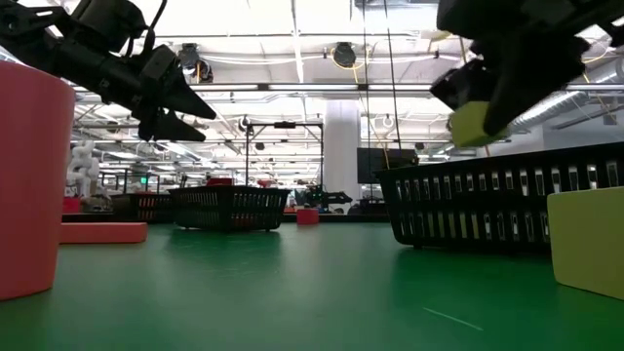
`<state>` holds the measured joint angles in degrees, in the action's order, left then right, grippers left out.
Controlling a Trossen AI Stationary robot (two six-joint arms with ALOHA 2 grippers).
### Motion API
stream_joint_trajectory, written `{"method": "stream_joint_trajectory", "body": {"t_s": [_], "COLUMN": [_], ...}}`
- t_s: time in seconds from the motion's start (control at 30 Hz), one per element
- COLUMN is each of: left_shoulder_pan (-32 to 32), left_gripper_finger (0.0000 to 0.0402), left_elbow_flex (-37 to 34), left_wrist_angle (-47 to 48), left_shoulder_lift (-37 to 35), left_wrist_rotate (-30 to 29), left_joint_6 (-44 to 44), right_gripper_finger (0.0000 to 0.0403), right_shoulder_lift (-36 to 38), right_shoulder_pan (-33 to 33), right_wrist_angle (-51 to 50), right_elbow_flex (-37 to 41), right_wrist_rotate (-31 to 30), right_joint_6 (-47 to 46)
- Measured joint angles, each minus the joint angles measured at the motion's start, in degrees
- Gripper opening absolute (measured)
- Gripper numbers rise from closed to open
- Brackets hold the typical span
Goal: Sort & place blocks by color
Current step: Put the light green block into the bottom black bin, then put the light orange block into the top black bin
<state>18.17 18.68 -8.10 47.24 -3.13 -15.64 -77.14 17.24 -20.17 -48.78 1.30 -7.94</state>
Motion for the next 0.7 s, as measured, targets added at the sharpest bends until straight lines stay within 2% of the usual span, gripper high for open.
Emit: {"method": "stream_joint_trajectory", "body": {"t_s": [0.3, 0.53, 0.7], "left_shoulder_pan": [-1.64, -6.93, -12.95], "left_gripper_finger": [0.0376, 0.0376, 0.0376], "left_elbow_flex": [0.0, 0.0, 0.0], "left_wrist_angle": [1.01, 1.03, 2.39], "left_shoulder_lift": [0.0, 0.0, 0.0], "left_wrist_rotate": [0.01, 0.12, 0.13], "left_joint_6": [-0.07, 1.48, 1.46], "right_gripper_finger": [0.0123, 0.024, 0.0275], "right_shoulder_lift": [0.0, 0.0, 0.0], "right_shoulder_pan": [0.11, 0.03, 0.27], "right_wrist_angle": [1.72, 3.91, 7.17], "right_elbow_flex": [3.41, 3.57, 3.57], "right_wrist_rotate": [-0.47, -1.6, -1.6], "right_joint_6": [-5.13, -9.81, -11.47]}}
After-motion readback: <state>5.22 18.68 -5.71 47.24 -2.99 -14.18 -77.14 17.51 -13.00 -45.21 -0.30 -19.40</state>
